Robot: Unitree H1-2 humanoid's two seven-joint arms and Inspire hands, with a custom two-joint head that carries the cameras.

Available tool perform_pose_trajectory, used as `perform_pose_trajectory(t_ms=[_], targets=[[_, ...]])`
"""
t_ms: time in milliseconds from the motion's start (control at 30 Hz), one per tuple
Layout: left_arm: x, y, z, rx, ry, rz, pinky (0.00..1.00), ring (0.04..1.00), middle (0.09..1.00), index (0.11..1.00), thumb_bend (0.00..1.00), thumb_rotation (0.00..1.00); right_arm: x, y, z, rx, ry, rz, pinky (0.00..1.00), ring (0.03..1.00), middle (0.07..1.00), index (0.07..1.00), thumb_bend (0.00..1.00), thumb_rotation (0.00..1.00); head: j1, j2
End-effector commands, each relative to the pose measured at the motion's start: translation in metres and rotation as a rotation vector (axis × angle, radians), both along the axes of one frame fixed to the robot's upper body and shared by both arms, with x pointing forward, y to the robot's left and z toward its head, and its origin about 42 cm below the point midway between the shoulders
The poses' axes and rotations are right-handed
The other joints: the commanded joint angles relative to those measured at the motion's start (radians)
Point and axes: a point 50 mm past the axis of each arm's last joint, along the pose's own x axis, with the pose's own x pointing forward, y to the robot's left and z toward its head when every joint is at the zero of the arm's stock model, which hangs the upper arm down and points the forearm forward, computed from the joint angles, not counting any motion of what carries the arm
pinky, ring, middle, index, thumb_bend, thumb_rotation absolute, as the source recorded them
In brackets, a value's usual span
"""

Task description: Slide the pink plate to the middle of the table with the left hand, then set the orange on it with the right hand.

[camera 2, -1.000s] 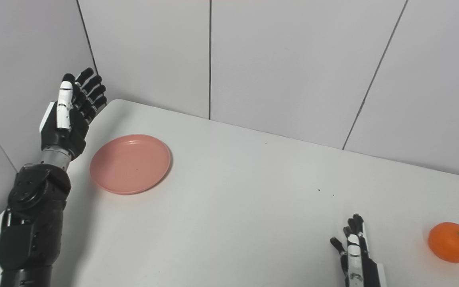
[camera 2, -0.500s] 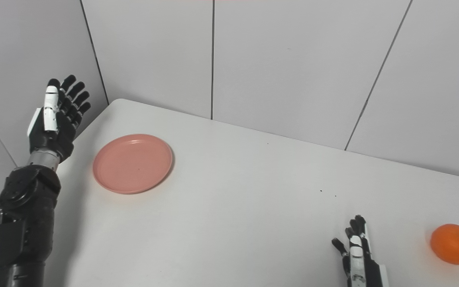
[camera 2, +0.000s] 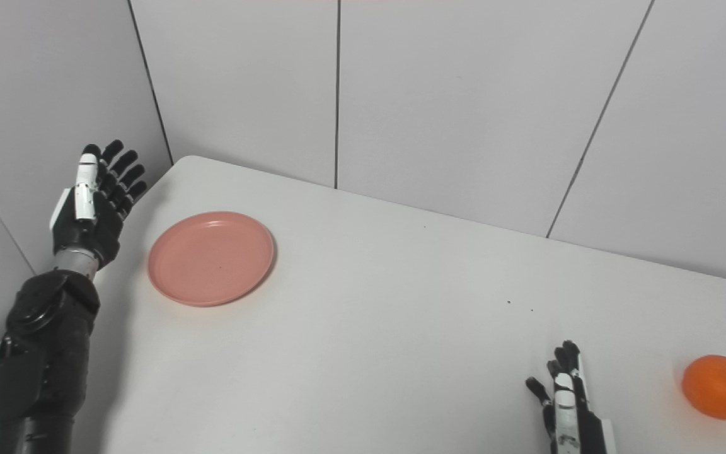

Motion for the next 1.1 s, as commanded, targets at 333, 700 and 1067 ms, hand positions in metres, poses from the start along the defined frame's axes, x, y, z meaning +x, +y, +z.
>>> perform_pose_trajectory(t_ms=[333, 700, 1067], targets=[[0.002, 0.016, -0.002, -0.027, -0.034, -0.014, 0.97, 0.952, 0.95, 0.935, 0.34, 1.0, 0.0, -0.005, 0.006, -0.01, -0.027, -0.008, 1.0, 1.0, 1.0, 1.0, 0.3, 1.0, 0.011, -0.004], [-0.002, 0.026, -0.017, -0.055, -0.012, -0.008, 0.97, 0.95, 0.946, 0.934, 0.33, 1.0, 0.001, -0.005, 0.005, 0.002, -0.03, -0.006, 1.0, 1.0, 1.0, 1.0, 0.3, 1.0, 0.012, -0.003], [-0.005, 0.03, -0.025, -0.068, -0.007, 0.01, 0.98, 0.952, 0.947, 0.937, 0.32, 1.0, 0.001, -0.006, 0.006, -0.005, -0.024, -0.006, 1.0, 1.0, 1.0, 1.0, 0.29, 1.0, 0.022, -0.002]])
